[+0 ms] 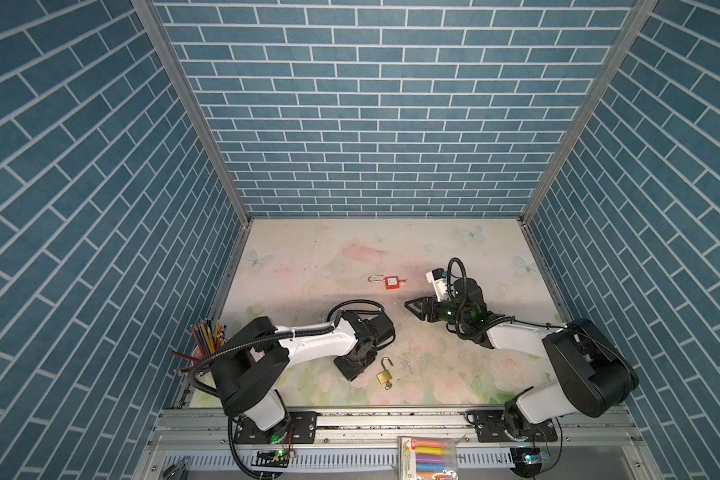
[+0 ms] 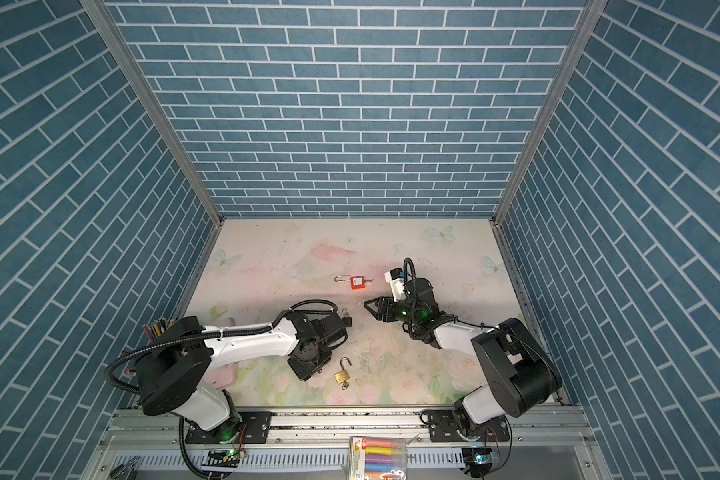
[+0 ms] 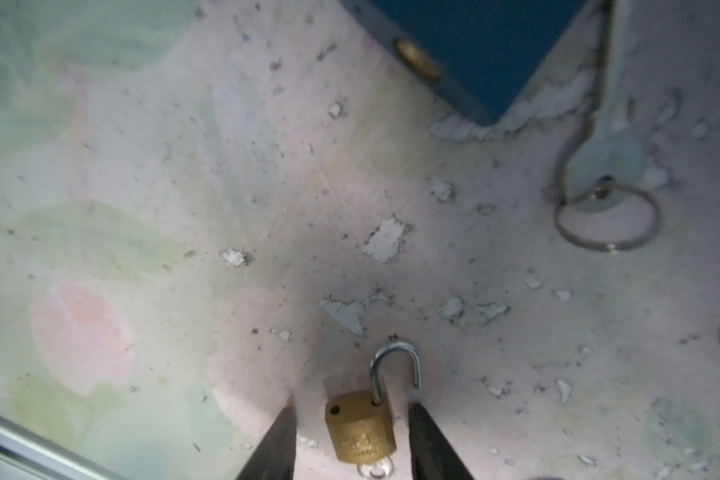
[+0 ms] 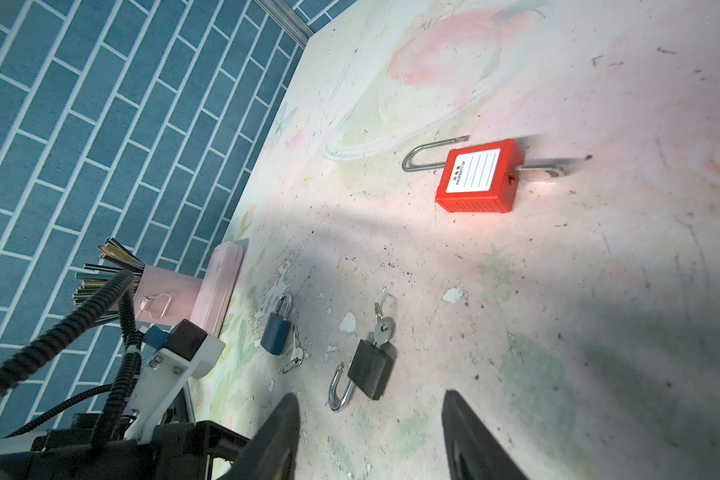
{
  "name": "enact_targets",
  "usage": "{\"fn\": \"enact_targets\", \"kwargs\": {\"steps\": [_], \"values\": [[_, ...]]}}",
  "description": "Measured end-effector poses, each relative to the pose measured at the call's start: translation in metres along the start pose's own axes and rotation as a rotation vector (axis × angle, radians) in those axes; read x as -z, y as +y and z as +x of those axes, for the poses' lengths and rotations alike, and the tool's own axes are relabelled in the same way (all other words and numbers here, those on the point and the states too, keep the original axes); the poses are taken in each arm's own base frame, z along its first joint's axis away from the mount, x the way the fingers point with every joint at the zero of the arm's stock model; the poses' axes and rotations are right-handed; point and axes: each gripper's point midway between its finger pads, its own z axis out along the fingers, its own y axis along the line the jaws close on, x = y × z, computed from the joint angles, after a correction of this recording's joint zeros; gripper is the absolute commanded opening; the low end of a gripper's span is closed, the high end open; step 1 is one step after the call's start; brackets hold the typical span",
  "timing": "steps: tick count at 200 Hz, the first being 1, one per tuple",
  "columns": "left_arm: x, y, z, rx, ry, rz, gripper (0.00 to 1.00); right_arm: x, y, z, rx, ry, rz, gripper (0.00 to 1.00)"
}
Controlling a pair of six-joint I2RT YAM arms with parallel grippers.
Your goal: Lock with the key
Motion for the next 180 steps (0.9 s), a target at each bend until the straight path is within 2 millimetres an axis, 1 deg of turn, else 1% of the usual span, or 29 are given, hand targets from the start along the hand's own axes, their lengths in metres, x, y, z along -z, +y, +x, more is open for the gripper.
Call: {"fn": "enact_targets", "kwargs": {"steps": [24, 42, 59, 75, 84, 105, 113, 125, 135, 153, 168, 180], "values": [[-0.001, -0.003, 0.000, -0.002, 0.004, 0.011, 0.37, 0.000, 0.000, 0.000, -0.001, 0.000, 0.000, 0.56], [-0.001, -0.005, 0.000, -0.004, 0.005, 0.020, 0.29, 0.000, 0.000, 0.000, 0.000, 0.000, 0.000, 0.56], [-0.001, -0.007, 0.000, -0.006, 0.007, 0.025, 0.27, 0.000, 0.000, 0.000, -0.001, 0.000, 0.001, 0.56], [-0.002, -0.008, 0.000, -0.009, 0.007, 0.026, 0.23, 0.000, 0.000, 0.000, 0.000, 0.000, 0.000, 0.56], [-0.002, -0.008, 0.000, -0.010, 0.007, 0.025, 0.19, 0.000, 0.000, 0.000, 0.000, 0.000, 0.000, 0.56], [-0.002, -0.009, -0.002, -0.021, 0.013, 0.022, 0.03, 0.000, 0.000, 0.000, 0.000, 0.001, -0.001, 0.56], [-0.001, -0.010, -0.003, -0.032, 0.013, 0.020, 0.00, 0.000, 0.000, 0.000, -0.001, 0.002, -0.001, 0.56], [0.000, -0.014, -0.007, -0.057, -0.002, 0.023, 0.00, 0.000, 0.001, 0.000, 0.000, 0.001, -0.002, 0.56], [0.000, -0.021, -0.012, -0.094, -0.028, 0.033, 0.00, 0.002, 0.002, -0.001, 0.003, -0.002, -0.004, 0.56], [0.004, -0.041, -0.020, -0.216, -0.072, 0.074, 0.00, 0.007, 0.008, -0.005, 0.020, -0.023, -0.014, 0.56], [0.013, -0.064, -0.022, -0.356, -0.097, 0.143, 0.00, 0.011, 0.012, -0.007, 0.034, -0.040, -0.020, 0.57], [0.025, -0.088, -0.019, -0.508, -0.112, 0.222, 0.00, 0.013, 0.014, -0.009, 0.046, -0.049, -0.024, 0.57]]}}
